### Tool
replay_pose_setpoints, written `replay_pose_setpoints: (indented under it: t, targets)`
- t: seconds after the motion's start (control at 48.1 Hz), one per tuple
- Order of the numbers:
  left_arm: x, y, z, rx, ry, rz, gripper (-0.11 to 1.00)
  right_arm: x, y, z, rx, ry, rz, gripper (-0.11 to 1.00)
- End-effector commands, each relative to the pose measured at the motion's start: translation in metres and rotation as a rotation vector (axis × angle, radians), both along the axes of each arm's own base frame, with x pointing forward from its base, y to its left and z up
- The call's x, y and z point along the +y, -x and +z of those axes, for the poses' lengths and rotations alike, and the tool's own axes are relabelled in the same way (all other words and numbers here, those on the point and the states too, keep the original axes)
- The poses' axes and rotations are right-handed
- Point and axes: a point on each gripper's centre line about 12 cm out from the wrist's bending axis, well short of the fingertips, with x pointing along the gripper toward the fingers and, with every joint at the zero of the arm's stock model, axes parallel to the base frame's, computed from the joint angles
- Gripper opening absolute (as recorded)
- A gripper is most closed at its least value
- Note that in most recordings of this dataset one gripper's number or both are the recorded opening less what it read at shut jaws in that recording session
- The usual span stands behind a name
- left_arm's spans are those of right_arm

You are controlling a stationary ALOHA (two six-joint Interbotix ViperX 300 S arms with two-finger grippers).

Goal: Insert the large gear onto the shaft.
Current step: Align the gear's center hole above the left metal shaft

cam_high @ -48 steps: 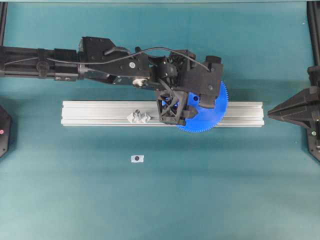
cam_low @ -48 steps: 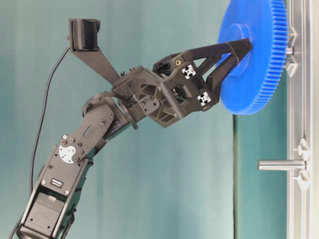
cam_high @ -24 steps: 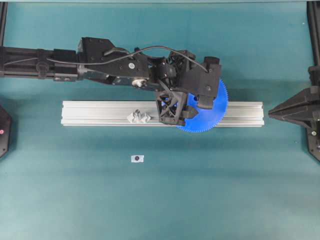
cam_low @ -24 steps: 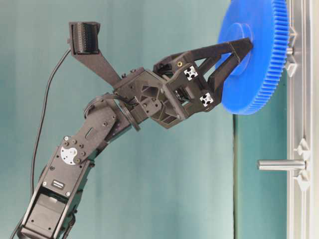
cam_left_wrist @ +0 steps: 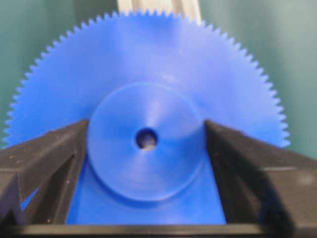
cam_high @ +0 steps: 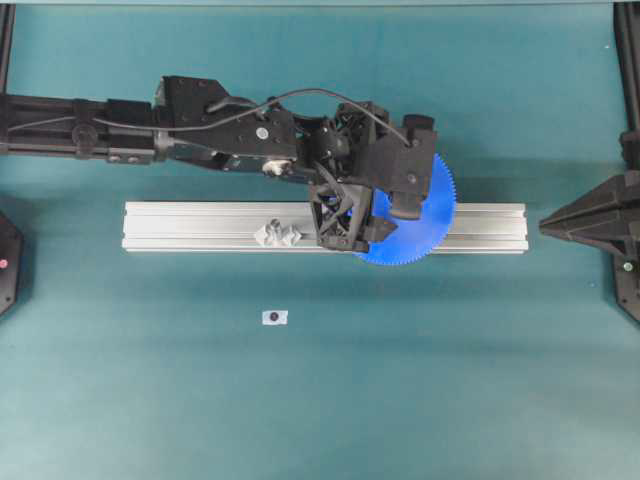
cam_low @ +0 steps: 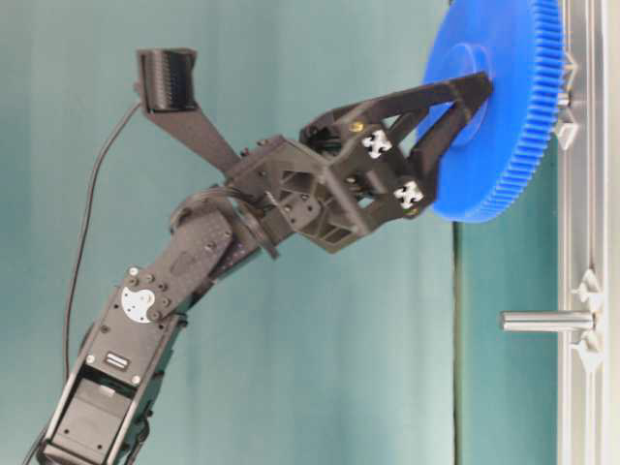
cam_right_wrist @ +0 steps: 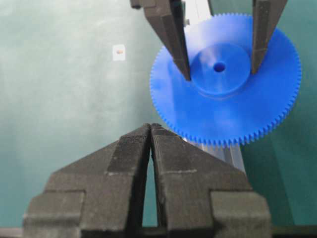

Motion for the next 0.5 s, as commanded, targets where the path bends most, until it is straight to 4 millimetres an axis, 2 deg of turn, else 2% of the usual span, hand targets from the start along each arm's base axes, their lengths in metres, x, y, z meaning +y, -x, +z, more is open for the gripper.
replay_pose_setpoints:
  t: [0.0, 0.249, 0.478]
  targets:
    - [-0.0024, 0.0025, 0.0070, 0.007, 0.004, 0.003, 0.92, -0.0006, -0.0016, 0.0034, -0.009, -0.005, -0.006, 0.12]
    - [-0.0068, 0.0068, 0.0031, 0.024, 0.023, 0.020, 0.90, -0.0014, -0.0017, 0.0036, -0.011, -0.007, -0.012, 0.12]
    - [-0.0087, 0.0097, 0.0097, 0.018, 0.025, 0.019, 0.90, -0.0014, -0.0018, 0.0042, -0.012, -0.007, -0.012, 0.12]
